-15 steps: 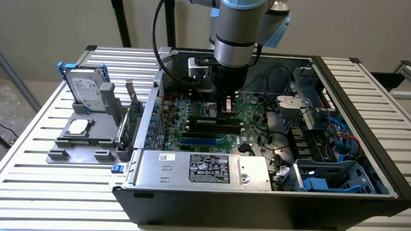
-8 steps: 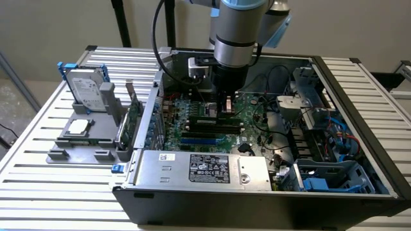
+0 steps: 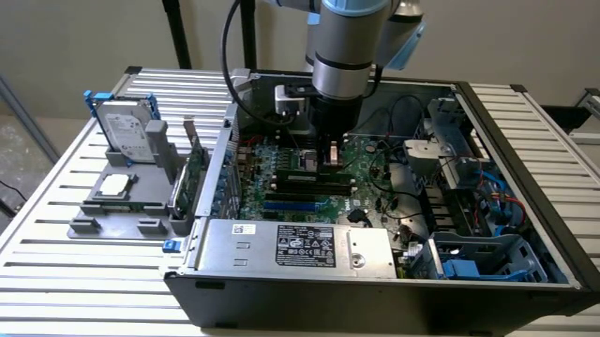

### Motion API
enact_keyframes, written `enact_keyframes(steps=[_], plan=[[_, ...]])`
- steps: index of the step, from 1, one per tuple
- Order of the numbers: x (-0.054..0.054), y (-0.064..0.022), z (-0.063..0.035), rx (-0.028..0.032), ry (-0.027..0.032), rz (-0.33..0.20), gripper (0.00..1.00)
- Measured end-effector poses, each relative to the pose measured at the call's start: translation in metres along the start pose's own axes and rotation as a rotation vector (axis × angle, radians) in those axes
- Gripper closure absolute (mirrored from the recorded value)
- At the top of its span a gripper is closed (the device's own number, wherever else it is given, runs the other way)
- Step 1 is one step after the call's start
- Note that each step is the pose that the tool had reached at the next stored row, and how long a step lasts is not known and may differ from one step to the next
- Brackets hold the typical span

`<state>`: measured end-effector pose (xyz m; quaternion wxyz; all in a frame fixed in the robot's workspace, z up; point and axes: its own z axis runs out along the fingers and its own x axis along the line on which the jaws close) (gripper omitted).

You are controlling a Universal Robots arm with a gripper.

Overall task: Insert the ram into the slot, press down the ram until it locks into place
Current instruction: 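Insert the ram into the slot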

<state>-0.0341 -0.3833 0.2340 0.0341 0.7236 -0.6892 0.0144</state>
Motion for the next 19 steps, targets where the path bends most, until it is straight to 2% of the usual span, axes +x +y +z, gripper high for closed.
enact_keyframes(steps=[8, 12, 16, 19], plan=[[0.0, -0.0011, 0.0014, 0.0022, -0.0002, 0.005, 0.86], [-0.0001, -0.0013, 0.0023, 0.0093, 0.0001, 0.004, 0.86], [-0.0002, -0.0014, 0.0039, 0.0194, 0.0004, 0.005, 0.86], [-0.0002, -0.0014, 0.0045, 0.0202, 0.0008, 0.005, 0.86]])
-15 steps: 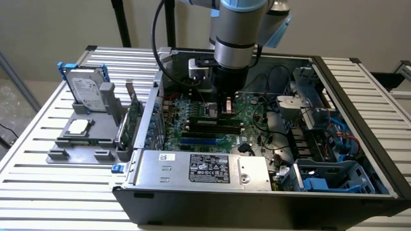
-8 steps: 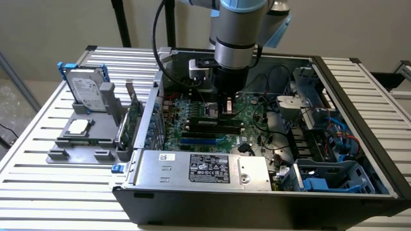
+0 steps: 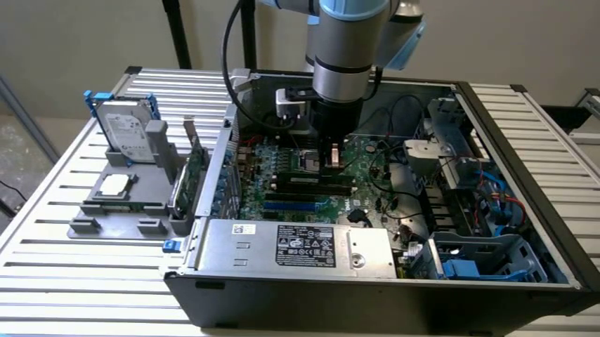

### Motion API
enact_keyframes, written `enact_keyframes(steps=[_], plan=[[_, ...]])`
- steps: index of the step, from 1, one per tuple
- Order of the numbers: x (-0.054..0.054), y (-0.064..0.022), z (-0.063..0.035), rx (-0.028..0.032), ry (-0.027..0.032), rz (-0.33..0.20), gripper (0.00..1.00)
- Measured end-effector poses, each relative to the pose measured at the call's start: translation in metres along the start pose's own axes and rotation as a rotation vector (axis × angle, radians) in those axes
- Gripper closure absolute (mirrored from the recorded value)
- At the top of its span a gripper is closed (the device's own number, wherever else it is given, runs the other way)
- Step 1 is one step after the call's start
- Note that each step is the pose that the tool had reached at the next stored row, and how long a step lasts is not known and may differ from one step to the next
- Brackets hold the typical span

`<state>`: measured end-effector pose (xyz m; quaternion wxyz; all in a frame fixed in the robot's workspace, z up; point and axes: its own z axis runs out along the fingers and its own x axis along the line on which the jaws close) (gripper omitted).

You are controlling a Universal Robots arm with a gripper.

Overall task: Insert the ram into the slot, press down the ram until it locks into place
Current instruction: 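Insert the ram into the slot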

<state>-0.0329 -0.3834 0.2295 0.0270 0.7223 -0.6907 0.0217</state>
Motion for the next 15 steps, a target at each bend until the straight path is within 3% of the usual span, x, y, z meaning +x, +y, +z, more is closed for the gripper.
enact_keyframes(steps=[15], plan=[[0.0013, 0.0016, 0.0015, 0.0006, 0.0, -0.009, 0.86]])
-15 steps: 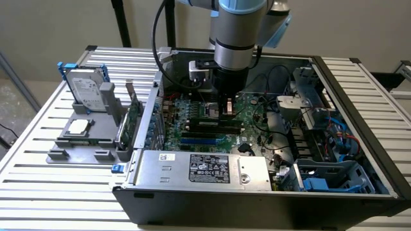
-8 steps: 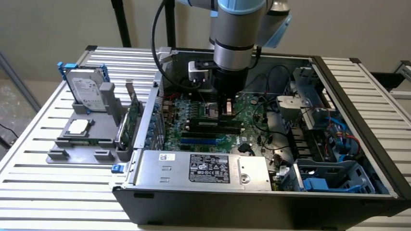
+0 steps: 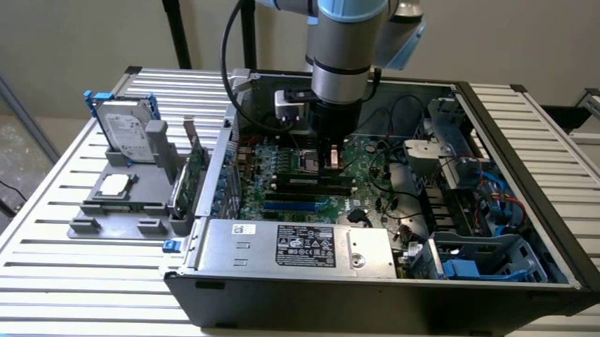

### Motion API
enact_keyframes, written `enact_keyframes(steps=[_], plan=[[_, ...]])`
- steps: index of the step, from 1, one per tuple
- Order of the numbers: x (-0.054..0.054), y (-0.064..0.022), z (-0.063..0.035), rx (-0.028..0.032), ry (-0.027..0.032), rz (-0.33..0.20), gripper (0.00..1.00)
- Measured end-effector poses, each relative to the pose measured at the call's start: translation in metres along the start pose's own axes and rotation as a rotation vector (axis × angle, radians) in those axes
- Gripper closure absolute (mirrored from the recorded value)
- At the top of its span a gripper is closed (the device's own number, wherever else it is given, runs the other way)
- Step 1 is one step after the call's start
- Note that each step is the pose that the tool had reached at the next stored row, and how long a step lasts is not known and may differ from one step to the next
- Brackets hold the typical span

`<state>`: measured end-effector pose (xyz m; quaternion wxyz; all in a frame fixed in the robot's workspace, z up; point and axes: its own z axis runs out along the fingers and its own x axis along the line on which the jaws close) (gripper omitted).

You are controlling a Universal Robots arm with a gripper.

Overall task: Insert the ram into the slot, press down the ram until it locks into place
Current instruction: 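Insert the ram into the slot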

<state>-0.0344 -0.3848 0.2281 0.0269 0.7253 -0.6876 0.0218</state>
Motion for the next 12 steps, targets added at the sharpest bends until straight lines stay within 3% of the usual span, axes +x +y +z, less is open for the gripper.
enact_keyframes(steps=[12], plan=[[-0.0001, 0.0016, 0.0029, 0.0002, -0.0001, -0.001, 0.86]])
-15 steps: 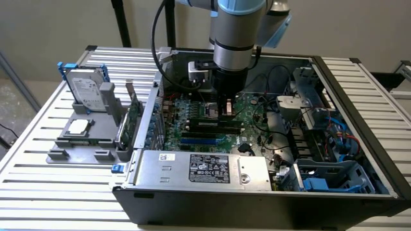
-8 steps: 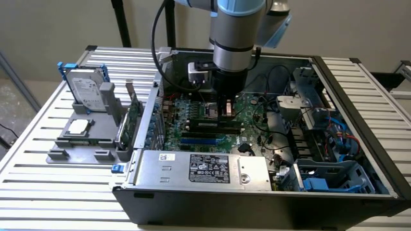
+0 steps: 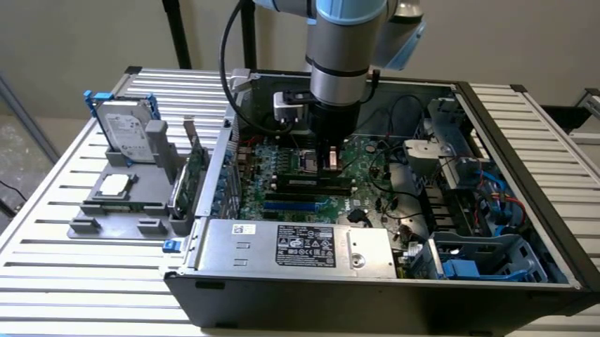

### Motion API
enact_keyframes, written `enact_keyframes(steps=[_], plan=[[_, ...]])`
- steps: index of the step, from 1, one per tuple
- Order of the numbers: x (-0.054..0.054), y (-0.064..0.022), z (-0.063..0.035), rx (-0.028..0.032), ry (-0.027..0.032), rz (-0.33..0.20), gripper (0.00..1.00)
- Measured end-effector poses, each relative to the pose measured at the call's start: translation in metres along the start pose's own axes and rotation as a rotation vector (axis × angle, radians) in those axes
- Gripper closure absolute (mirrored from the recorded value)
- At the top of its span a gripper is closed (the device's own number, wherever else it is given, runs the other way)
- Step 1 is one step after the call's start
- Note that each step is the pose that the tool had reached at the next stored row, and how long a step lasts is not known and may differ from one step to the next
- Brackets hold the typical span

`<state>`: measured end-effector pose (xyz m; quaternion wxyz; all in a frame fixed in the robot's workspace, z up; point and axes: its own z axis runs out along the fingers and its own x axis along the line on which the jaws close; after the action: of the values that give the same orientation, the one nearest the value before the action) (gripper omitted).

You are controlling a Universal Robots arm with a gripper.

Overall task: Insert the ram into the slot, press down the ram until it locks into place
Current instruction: 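Insert the ram into the slot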

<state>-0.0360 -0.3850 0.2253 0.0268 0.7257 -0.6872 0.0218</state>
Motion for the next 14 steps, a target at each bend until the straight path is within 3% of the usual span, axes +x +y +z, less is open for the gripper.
enact_keyframes(steps=[14], plan=[[-0.0011, -0.0001, 0.0018, 0.0001, 0.0, 0.0, 0.86]])
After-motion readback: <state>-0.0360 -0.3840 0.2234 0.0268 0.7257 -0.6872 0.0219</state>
